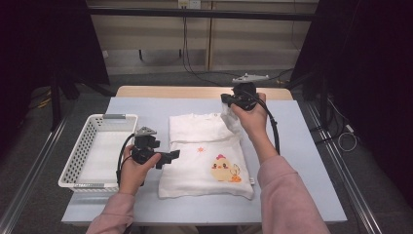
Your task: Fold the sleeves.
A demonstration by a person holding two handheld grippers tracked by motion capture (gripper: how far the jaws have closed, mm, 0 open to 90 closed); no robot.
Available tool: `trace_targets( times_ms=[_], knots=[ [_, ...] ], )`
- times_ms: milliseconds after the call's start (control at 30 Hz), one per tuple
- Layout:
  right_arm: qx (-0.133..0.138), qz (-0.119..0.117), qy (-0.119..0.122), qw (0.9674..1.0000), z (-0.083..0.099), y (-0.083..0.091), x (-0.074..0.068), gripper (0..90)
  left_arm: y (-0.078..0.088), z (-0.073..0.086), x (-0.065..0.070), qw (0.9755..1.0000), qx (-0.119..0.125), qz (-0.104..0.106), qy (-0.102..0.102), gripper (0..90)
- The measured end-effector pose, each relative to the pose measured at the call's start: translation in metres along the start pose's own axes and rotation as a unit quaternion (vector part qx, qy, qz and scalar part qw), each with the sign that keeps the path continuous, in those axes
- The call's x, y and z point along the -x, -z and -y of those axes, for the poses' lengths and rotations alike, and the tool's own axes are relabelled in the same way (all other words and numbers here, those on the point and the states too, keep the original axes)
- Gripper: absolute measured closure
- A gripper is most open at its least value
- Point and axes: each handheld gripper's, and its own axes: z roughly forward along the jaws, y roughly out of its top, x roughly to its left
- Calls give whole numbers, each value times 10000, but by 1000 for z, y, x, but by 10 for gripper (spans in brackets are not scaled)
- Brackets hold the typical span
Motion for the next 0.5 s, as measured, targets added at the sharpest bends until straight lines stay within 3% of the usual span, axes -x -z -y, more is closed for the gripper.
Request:
trace_targets(
  times_ms=[167, 200, 267, 500],
  knots=[
    [-32, -48, 36, 10000, 3, -6, -4, 900, 0, 0, 0, 10000, -2, -13, -4, 58],
    [-43, -59, 42, 10000, 3, -7, -5, 900, 0, 1, 1, 9999, 68, -7, 75, 58],
    [-55, -78, 26, 10000, 5, -10, -6, 900, 1, 1, -1, 10000, -57, -19, -73, 57],
    [-96, -146, 55, 9998, 9, -19, -10, 900, 0, 2, 2, 9998, 72, -29, 174, 57]
  ],
)
